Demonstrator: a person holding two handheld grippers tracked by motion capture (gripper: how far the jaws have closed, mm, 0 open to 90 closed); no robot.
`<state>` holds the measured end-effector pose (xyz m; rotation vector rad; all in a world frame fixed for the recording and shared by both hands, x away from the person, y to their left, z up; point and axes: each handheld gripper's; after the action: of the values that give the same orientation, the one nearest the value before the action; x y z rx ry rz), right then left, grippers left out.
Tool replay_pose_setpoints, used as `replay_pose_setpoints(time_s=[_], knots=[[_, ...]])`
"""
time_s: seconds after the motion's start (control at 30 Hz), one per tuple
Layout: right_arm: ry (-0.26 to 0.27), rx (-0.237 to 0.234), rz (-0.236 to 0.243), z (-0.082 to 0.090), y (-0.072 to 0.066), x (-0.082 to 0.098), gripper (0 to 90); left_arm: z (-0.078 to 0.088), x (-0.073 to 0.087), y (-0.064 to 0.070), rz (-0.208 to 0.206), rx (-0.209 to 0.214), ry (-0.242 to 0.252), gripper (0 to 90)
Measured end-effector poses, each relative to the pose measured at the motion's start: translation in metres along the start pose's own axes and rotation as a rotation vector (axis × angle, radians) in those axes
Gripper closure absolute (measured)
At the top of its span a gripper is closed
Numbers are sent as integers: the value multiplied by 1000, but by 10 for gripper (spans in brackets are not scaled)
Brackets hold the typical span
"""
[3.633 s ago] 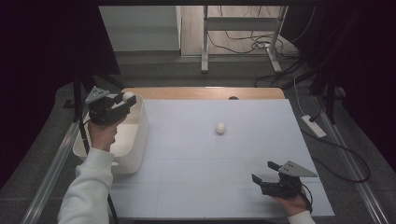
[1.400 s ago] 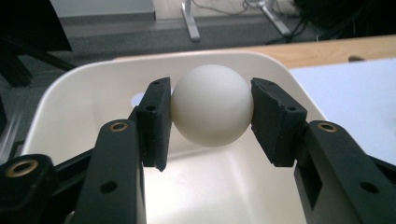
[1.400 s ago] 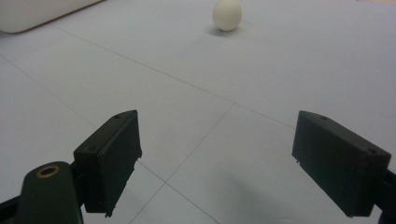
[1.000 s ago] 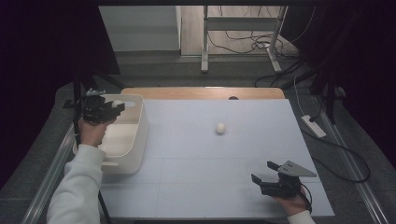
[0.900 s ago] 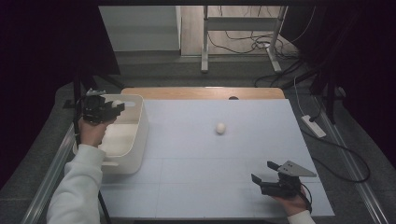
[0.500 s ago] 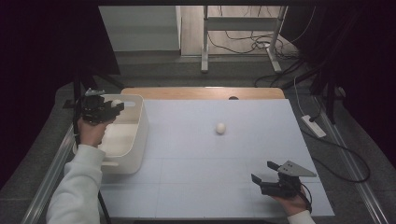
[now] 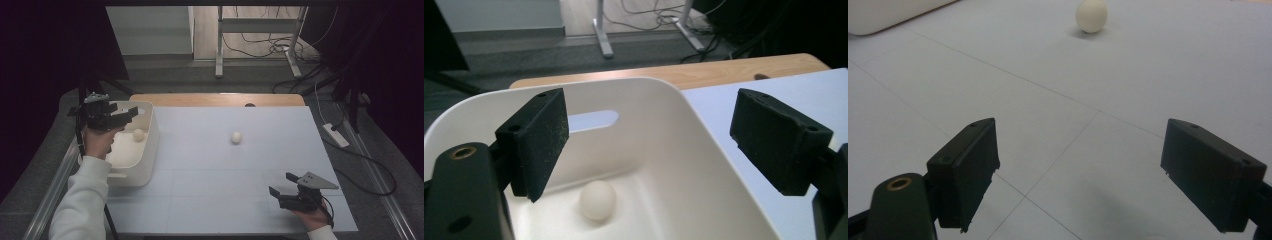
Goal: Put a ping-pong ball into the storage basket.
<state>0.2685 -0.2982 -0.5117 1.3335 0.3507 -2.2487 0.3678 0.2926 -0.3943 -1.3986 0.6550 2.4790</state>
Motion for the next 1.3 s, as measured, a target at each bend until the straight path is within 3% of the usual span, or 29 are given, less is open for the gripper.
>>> replay_pose_setpoints(time_s=[0.3,0.7,0.83,1.3], knots=[[5,-9,-2,-1,-2,-2,152,8,-1,13,-21,97,47,170],[2,-8,-2,-4,-2,-3,152,18,-1,35,-67,207,75,169],[4,-6,0,-3,-2,-3,153,19,-2,42,-64,249,86,164],[5,-10,9,-1,-2,-2,152,8,-1,59,-102,286,70,161]])
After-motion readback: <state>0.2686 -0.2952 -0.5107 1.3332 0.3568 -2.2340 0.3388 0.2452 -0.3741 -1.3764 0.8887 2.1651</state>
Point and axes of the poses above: each handheld gripper's, and its own axes: z roughly backward along the jaws, x roughly out of its underside, y roughly to its right, and after that the axes turned 9 degrees about x, right-handed
